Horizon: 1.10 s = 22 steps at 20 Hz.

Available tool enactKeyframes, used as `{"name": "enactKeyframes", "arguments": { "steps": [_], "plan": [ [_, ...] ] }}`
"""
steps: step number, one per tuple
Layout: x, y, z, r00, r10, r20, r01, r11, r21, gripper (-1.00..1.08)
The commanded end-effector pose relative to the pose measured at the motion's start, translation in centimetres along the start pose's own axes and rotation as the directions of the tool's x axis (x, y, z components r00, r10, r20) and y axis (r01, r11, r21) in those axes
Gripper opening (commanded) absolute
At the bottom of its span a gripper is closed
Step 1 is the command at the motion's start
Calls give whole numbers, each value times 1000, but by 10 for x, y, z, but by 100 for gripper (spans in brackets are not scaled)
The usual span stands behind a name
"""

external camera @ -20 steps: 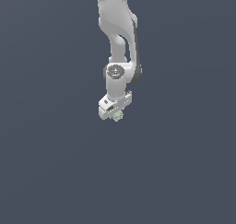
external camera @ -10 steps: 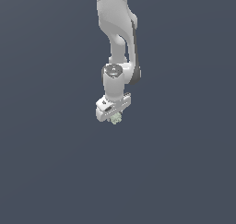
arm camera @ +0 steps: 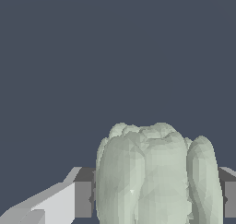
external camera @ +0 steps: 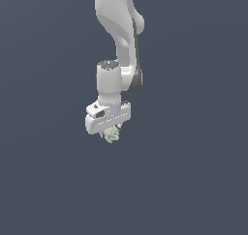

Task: Pick up the object and move it to a goal position.

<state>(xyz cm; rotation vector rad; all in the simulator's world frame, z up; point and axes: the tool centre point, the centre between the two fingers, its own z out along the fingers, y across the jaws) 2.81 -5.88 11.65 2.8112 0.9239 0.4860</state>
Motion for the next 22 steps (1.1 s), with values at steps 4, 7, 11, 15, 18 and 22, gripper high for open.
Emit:
{"name": "enactKeyframes", "arguments": {
  "steps": [4,7,11,15,18,22],
  "plan": [
    [46,81,-47,984,6,-180,-36,986,-164,-100],
    [66,120,-80,963,-2,-271,-66,967,-244,-100],
    [85,163,-127,925,-24,-378,-113,935,-335,-100],
    [97,199,-177,880,-54,-472,-165,897,-411,-100],
    [102,221,-215,842,-81,-533,-206,865,-457,-100],
    [104,241,-255,798,-114,-591,-250,830,-498,-100]
  ]
}}
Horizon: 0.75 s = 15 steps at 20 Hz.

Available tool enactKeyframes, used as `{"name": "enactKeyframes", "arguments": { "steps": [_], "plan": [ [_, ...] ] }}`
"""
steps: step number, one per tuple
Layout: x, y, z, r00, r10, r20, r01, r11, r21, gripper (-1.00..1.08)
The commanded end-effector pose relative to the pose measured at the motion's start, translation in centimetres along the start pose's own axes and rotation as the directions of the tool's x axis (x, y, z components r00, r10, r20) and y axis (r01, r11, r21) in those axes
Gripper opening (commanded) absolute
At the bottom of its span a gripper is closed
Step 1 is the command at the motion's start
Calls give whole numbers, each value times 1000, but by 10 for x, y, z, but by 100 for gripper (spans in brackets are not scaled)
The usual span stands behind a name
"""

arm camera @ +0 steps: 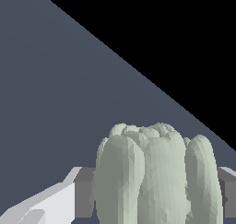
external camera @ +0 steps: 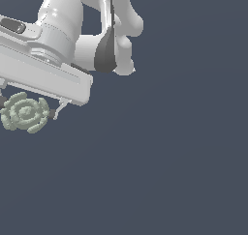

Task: Pick up the object and move it to a goal position.

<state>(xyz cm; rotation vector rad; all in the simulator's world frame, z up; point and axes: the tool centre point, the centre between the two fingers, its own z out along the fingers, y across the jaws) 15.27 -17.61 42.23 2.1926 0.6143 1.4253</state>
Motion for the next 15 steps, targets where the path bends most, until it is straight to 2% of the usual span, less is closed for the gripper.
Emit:
{"name": "enactKeyframes", "arguments": {
  "steps": [1,8,15],
  "plan": [
    [13,20,-10,999,4,-47,-6,999,-40,-100],
    [34,54,-31,992,9,-129,-23,994,-108,-100],
    [39,64,-38,988,11,-152,-31,991,-128,-100]
  ]
}}
